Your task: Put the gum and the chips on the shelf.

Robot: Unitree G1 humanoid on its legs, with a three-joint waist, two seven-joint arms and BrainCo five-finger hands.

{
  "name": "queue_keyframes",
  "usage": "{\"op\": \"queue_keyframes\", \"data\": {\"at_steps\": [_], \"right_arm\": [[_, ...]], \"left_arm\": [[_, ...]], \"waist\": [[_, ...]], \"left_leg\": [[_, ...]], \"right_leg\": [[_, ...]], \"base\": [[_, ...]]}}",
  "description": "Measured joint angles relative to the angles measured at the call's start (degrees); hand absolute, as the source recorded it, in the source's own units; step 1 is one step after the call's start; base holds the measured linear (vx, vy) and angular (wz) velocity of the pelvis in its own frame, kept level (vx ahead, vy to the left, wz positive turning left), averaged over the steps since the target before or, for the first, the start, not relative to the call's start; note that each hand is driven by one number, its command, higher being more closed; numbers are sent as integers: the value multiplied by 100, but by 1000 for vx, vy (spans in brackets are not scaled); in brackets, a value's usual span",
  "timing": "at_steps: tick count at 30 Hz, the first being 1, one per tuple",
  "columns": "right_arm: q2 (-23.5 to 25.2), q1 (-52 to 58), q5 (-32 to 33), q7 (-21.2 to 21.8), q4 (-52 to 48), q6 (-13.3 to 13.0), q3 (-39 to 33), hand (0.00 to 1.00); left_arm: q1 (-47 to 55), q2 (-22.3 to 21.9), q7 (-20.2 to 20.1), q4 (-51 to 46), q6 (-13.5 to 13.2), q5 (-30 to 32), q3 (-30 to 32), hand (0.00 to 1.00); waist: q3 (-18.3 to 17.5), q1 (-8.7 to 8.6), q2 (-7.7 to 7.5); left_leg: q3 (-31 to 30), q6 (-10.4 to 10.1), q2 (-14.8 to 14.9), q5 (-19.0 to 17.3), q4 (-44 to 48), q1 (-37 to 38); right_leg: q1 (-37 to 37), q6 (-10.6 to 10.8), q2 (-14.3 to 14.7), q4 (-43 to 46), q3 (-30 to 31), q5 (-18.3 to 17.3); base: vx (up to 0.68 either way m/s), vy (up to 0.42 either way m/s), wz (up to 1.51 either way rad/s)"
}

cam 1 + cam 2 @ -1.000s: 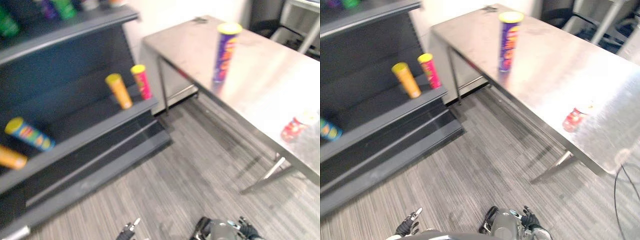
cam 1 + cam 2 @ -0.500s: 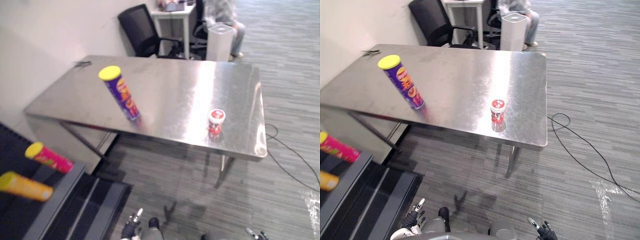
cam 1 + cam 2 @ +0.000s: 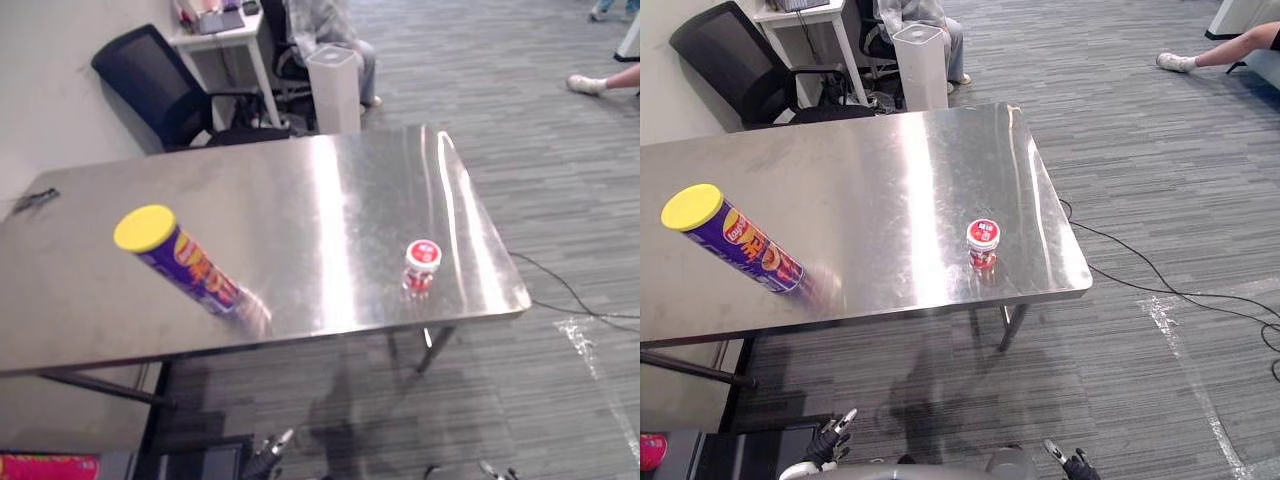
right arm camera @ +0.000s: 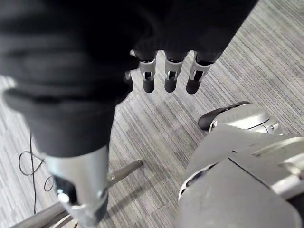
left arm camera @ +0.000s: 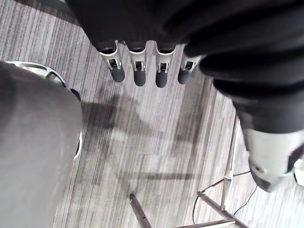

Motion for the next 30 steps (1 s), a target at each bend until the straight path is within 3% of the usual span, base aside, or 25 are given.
{"op": "queue_keyframes", "data": {"at_steps": [5, 9, 16, 21, 23, 26, 30], "right_arm": [[-89, 36, -2, -49, 88, 19, -687, 0], [-153, 34, -2, -88, 91, 46, -1336, 0], [-311, -22, 24, -113, -85, 47, -1678, 0], [-787, 23, 64, -258, -1529, 13, -1111, 0], [-1010, 92, 15, -404, -2675, -61, -783, 0], [-1079, 198, -171, -596, -4376, -200, -327, 0], [-1172, 216, -642, -591, -5733, -485, 36, 0]], "left_arm": [[14, -53, -79, -17, 50, 153, 8, 0], [53, -21, -100, -20, 52, 153, 115, 0], [176, 109, -114, -40, 87, 363, 117, 0], [446, 129, -113, -86, 86, 351, 115, 0], [529, 139, -122, -135, 83, 308, 101, 0], [631, 157, -124, -302, 21, 274, 63, 0], [695, 159, -132, -426, 28, 131, 54, 0]], "waist": [[-67, 8, 71], [-87, 11, -3], [-171, 11, -64], [-180, -1, -80], [-194, -4, -102], [-217, -4, -145], [-249, 2, -152]], "left_leg": [[-175, -1, -33, 2, -334, 31], [-296, 47, -149, 75, -487, 26], [-326, 69, -203, 317, -855, 151], [-325, 79, -254, 323, -857, 150], [-313, 76, -272, 319, -864, 144], [-298, 74, -264, 318, -855, 122], [-307, 73, -265, 318, -823, 127]], "right_leg": [[185, -74, 74, -394, -305, 64], [301, -164, 47, -756, -429, 160], [301, -147, 71, -837, -491, 230], [284, -137, 58, -823, -472, 236], [263, -133, 49, -815, -437, 239], [180, -133, 61, -749, -378, 239], [187, -133, 45, -709, -381, 238]], "base": [[-32, -5, 21], [-84, 25, 7], [-63, 4, 1], [6, 5, 0], [41, 23, -2], [40, 1, -8], [10, -1, -1]]}}
